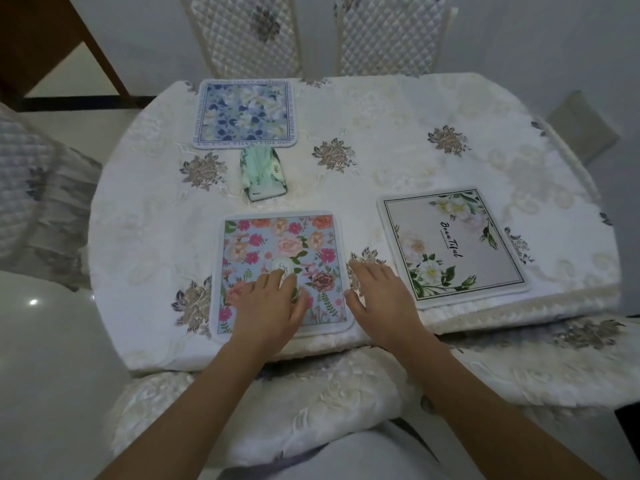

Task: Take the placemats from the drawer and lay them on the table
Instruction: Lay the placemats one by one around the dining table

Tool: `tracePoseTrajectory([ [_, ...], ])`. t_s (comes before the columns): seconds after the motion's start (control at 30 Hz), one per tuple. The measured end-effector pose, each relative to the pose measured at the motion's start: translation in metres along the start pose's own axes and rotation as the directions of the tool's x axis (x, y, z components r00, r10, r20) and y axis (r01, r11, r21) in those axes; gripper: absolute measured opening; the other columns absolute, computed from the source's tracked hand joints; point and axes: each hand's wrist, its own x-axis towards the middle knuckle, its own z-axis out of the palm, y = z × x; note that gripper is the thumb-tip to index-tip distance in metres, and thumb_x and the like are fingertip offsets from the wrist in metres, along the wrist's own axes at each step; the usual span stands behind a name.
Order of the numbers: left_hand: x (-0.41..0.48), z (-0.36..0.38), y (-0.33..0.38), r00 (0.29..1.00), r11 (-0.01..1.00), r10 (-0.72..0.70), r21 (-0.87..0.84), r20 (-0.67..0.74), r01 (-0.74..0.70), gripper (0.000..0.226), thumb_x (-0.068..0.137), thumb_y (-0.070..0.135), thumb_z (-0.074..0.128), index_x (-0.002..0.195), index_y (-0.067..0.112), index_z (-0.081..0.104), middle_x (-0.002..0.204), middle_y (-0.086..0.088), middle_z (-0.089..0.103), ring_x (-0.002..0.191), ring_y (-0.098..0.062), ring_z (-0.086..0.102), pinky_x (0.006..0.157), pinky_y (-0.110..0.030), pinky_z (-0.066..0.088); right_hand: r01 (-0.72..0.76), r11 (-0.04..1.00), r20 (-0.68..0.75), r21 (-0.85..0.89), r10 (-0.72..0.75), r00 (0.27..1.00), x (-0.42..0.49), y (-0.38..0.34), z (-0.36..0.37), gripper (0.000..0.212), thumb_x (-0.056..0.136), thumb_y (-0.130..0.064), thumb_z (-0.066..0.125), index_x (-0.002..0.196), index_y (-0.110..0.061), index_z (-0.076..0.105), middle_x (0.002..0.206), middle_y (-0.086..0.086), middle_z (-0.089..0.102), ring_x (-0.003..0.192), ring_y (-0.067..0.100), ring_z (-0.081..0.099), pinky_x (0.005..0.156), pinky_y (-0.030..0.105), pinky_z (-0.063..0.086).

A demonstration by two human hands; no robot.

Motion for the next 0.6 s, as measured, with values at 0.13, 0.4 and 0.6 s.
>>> tracePoseTrajectory([
  [0.13, 0.007, 0.008, 0.005, 0.999, 1.000, 0.024, 0.001, 0.024, -0.024, 0.060, 0.097, 0.050, 0.026, 0.126, 0.014, 0.063, 0.124, -0.010, 0.066, 0.110, -0.031, 0.062, 0.086, -0.045, 0.050, 0.011, 1.000, 0.006, -0.017, -0.011, 1.000, 0.002, 0.009, 0.003, 0.052, 0.094, -0.039, 0.045, 0.141, -0.016, 0.046, 0.135, 0.001, 0.057, 0.126, 0.022, 0.048, 0.101, 0.037, 0.042],
  [0.4, 0.026, 0.007, 0.051, 0.997, 0.998, 0.049, 0.041, -0.055, -0.047, 0.048, 0.097, 0.047, 0.033, 0.115, 0.015, 0.065, 0.113, -0.006, 0.067, 0.098, -0.027, 0.062, 0.081, -0.041, 0.048, 0.037, 0.999, 0.003, -0.034, -0.037, 0.999, 0.014, 0.065, -0.012, 0.049, 0.093, -0.038, 0.048, 0.136, -0.015, 0.051, 0.131, 0.002, 0.059, 0.120, 0.023, 0.051, 0.099, 0.040, 0.045],
  [0.6, 0.054, 0.018, 0.125, 0.999, 0.998, -0.020, 0.064, -0.038, 0.022, 0.055, 0.098, 0.050, 0.029, 0.123, 0.014, 0.062, 0.118, -0.009, 0.066, 0.105, -0.031, 0.062, 0.086, -0.044, 0.049, 0.111, 0.993, 0.028, -0.049, -0.110, 0.994, 0.023, 0.159, -0.030, 0.049, 0.095, -0.038, 0.048, 0.138, -0.015, 0.048, 0.133, 0.004, 0.057, 0.122, 0.024, 0.049, 0.100, 0.041, 0.044],
])
